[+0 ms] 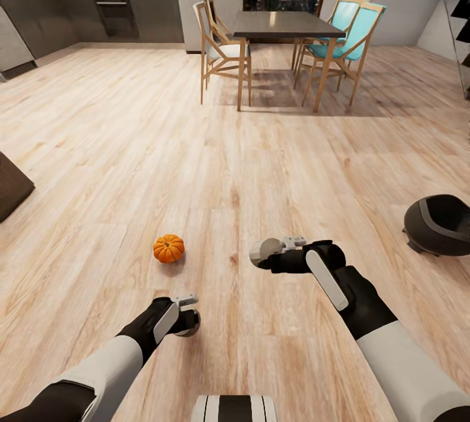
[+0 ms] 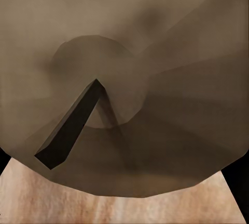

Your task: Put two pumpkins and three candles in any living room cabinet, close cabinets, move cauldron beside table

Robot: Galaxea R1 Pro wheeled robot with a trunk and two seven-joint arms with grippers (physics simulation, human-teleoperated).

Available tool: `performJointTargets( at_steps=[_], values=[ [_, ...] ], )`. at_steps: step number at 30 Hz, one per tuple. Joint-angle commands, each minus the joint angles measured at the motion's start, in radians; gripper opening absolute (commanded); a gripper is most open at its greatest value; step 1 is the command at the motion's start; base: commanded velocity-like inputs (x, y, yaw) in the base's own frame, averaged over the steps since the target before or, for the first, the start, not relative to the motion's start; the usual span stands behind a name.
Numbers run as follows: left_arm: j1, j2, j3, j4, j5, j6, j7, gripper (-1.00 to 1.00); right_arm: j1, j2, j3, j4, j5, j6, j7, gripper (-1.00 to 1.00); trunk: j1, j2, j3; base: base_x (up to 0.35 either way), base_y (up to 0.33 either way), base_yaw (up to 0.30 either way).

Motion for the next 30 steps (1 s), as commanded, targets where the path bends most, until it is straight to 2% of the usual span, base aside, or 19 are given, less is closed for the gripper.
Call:
performJointTargets(
  at_steps=[1,10,16,25,30],
  values=[
    [0.0,0.001,-0.008,-0.002,0.01,0.004,0.007,-1.0,-0.001,-0.001,0.002,0.012,-0.008,0.002,-0.009,-1.0,-0.001,0.0,0.003,0.0,0.0,0.0],
    [0.0,-0.005,-0.01,-0.002,0.01,0.004,0.006,-1.0,-0.001,-0.002,0.003,0.098,-0.009,-0.02,-0.009,-1.0,-0.005,0.002,0.038,0.0,0.0,0.0],
    [0.0,-0.007,-0.011,-0.002,0.01,-0.003,0.008,-1.0,0.001,0.0,0.003,0.126,-0.01,-0.114,-0.004,-1.0,-0.007,0.004,0.061,0.0,0.0,0.0],
    [0.0,-0.014,-0.013,-0.002,0.01,-0.004,0.008,-1.0,0.001,0.0,0.002,0.132,-0.009,-0.12,-0.003,-1.0,-0.011,0.006,0.096,0.0,0.0,0.0],
    [0.0,-0.014,-0.011,-0.04,0.01,0.002,0.008,-1.0,0.001,0.0,0.003,0.176,-0.008,-0.159,-0.007,-1.0,-0.014,0.007,0.115,0.0,0.0,0.0]
  ],
)
